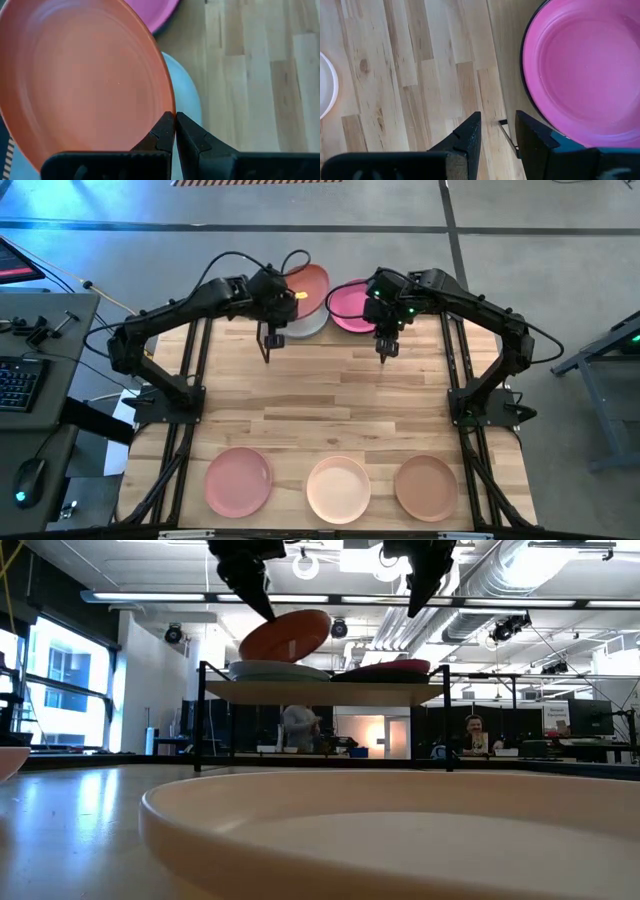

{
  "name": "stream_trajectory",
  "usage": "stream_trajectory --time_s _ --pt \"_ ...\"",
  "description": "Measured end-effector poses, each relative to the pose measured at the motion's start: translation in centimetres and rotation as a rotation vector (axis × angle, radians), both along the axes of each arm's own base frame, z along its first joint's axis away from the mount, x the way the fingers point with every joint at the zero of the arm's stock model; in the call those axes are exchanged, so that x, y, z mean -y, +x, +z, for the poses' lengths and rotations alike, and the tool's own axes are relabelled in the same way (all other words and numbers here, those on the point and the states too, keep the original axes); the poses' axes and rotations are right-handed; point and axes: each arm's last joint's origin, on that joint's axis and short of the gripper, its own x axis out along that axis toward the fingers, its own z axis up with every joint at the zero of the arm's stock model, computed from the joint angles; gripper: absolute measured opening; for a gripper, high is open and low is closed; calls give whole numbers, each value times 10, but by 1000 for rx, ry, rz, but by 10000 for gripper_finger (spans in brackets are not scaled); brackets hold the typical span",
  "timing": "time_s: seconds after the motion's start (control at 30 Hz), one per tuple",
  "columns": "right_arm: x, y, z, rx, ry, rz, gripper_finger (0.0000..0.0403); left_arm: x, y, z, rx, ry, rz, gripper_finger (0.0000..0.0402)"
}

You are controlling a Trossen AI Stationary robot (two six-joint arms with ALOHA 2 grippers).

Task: Place and stack plates onto a shelf
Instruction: Stack the orange plate on top of the white plate on the shelf

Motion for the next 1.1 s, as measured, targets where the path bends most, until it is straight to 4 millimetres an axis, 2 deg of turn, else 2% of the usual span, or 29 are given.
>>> stream_trajectory --time_s 0.17,0.43,0.73,1.1 --pt "0 0 0 0 -1 2 99 2 -5 -4 -62 -33 -2 0" --pt "0 0 0 0 0 0 99 3 -5 -5 -54 -67 3 0" --pt "0 -1 0 -7 6 -9 99 4 9 -21 -121 -70 37 0" --pt "-1 -2 -1 -19 15 -7 99 4 10 -23 -133 -72 64 3"
